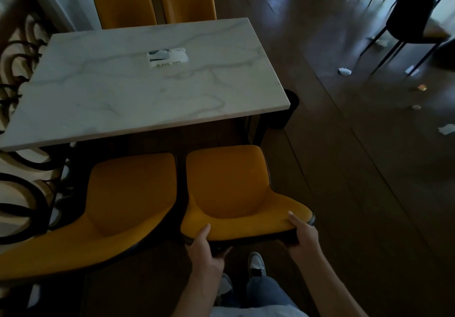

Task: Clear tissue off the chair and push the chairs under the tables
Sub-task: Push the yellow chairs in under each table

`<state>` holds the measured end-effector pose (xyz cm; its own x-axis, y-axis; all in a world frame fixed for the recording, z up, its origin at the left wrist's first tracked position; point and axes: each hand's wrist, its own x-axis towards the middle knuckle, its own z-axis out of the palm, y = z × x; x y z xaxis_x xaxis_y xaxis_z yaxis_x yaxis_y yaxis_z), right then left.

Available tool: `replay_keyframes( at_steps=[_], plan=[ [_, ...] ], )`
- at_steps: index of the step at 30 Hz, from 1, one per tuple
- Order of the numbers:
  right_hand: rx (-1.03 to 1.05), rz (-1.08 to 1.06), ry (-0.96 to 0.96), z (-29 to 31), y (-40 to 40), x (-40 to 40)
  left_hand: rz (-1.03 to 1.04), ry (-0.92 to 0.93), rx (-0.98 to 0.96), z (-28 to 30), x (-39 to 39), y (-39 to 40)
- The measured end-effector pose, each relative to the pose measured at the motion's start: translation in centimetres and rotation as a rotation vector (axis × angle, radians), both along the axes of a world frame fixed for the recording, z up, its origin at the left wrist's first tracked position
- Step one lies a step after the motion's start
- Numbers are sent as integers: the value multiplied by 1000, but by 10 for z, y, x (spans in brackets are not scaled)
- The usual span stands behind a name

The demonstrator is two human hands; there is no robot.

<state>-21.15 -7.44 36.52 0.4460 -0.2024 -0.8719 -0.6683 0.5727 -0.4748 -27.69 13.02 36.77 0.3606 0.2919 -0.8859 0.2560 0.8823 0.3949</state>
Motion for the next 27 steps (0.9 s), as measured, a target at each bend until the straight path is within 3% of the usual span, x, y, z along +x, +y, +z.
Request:
replay_keyframes(
  at_steps=[14,27],
  plan=[
    [-21,26,-16,-4,3,66,-3,-64,41,-8,55,5],
    [0,87,-88,-2,8,179,80,-61,73,-14,154,8]
  ],
)
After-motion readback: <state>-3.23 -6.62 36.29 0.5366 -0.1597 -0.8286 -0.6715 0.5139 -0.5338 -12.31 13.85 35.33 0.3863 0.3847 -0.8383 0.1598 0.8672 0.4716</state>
